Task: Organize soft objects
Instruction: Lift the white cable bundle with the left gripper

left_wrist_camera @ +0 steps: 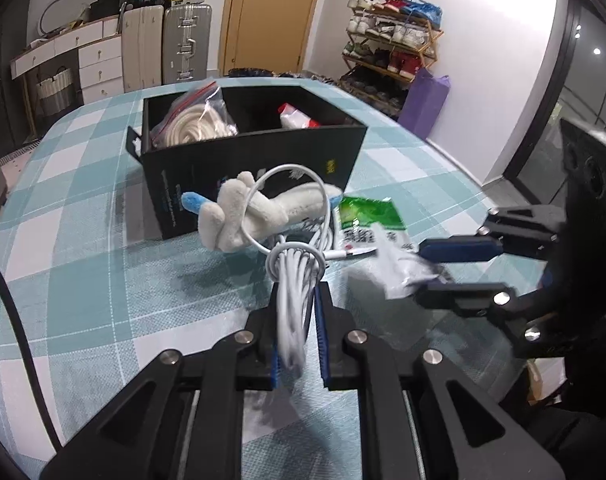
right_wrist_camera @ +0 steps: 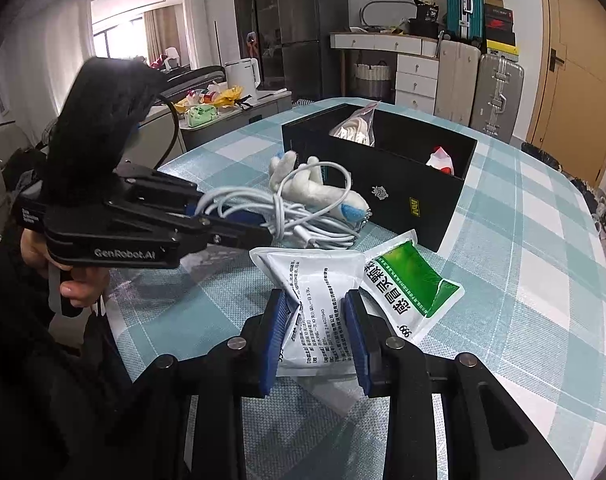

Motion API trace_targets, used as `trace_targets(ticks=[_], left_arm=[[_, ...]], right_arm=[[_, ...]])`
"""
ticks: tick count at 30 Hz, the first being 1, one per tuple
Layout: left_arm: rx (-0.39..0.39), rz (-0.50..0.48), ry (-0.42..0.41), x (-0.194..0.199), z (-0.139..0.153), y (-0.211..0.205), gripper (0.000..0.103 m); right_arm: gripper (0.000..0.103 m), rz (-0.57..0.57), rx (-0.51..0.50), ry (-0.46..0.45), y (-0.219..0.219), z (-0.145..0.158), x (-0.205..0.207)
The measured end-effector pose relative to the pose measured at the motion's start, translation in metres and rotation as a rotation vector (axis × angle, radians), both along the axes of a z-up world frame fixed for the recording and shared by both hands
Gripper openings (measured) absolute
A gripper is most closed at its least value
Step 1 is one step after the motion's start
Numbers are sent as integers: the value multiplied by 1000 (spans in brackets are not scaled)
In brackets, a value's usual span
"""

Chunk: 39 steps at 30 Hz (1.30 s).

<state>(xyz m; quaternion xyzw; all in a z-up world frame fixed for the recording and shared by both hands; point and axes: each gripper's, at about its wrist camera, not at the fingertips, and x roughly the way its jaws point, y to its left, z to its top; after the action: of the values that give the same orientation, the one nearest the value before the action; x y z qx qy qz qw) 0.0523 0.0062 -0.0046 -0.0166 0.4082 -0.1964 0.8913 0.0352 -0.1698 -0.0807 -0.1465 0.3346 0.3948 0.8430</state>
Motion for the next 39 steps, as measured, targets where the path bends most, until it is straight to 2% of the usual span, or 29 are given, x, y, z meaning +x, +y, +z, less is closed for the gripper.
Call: trace_targets(ticks=[3,5,7,9,14,18,25,29,32,33,34,39], left_arm=[[17,9,3,1,-2,-2,14],[30,18,-1,2,-2,-3,23],[41,35,-5,3,-1,-2,51],[39,44,-15,3,1,-1,51],[-22,81,-1,12,1,10,51],[-56,68,6,19,2,9,51],[22,66,53,27,-9,-4,51],[50,54,63,27,-14,-8,51],[58,46,53,27,-15,-11,50],[55,46,49,27,-15,-11,45],[51,46,46,27,-15,-11,31],[6,36,39,25,-15,-5,28]], right_arm=[[30,-7,-9,-5,1,-1,1],[30,-7,-7,-3,1,-1,2],[30,-6,-10,-3,1,-2,3],[30,-8,-5,0,1,-2,4],[30,-14,1,4,0,-4,5],[30,-15,2,9,0,-5,7],[30,-28,-21,15,-1,-9,11],[46,-36,-35,12,0,-10,13],[47,-33,-51,20,4,-13,16],[47,-37,-63,25,5,-15,18],[47,-40,-72,27,7,-17,20],[48,-28,-97,28,14,-21,22]])
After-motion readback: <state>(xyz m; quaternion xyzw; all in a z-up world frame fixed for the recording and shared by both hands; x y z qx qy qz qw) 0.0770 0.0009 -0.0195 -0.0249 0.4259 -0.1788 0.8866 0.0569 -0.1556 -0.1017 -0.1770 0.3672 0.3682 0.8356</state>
